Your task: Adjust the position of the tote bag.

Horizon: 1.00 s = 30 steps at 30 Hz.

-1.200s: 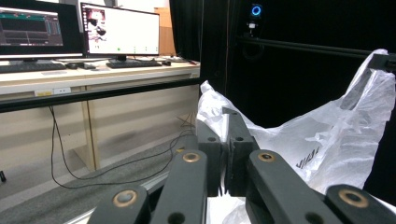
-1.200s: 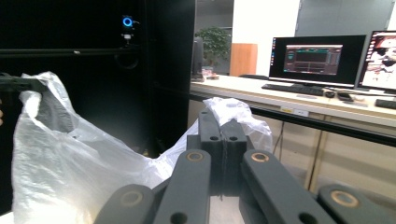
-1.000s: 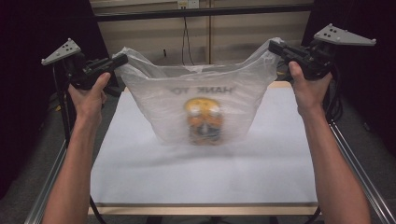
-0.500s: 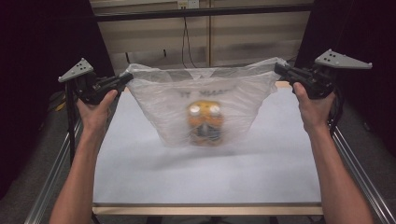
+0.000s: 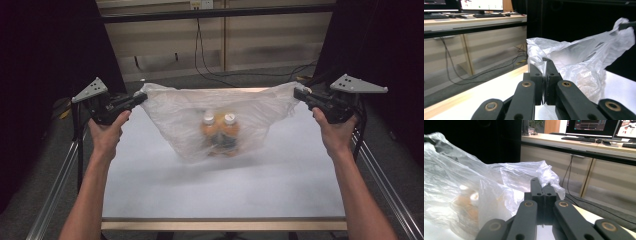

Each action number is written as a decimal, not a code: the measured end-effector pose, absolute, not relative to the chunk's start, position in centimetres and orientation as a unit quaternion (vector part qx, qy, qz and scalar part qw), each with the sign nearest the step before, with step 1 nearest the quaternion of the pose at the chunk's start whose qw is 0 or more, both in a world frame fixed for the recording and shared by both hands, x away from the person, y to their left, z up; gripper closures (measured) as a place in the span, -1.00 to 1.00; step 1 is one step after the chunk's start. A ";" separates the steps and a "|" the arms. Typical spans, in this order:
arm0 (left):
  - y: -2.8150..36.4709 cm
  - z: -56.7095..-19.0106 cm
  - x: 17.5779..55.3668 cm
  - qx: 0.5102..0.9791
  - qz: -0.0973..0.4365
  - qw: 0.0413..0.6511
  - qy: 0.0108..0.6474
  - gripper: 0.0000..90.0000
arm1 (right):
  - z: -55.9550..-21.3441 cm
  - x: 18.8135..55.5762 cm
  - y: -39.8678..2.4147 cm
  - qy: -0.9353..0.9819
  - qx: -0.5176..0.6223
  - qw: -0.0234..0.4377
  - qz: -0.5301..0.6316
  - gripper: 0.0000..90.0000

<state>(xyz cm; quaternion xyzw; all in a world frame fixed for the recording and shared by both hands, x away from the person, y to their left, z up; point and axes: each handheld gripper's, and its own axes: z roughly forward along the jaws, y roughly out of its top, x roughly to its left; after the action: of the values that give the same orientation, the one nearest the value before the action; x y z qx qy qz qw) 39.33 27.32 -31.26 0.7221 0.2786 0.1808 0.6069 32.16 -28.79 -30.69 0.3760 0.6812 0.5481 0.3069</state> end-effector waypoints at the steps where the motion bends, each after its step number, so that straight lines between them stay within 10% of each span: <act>1: 27.3 -31.5 39.2 0.720 0.177 0.609 0.282 0.96 | -30.9 32.1 -28.8 0.683 0.377 0.309 0.545 1.00; 30: 25.9 -36.7 40.2 0.767 0.159 0.548 0.293 0.96 | -36.6 33.1 -29.4 0.686 0.410 0.281 0.531 1.00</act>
<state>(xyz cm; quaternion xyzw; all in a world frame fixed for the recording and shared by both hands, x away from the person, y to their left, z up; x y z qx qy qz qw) 40.15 25.88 -36.65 0.7670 0.2928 0.1591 0.5483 33.11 -29.41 -36.57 0.4105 0.6858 0.5312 0.2812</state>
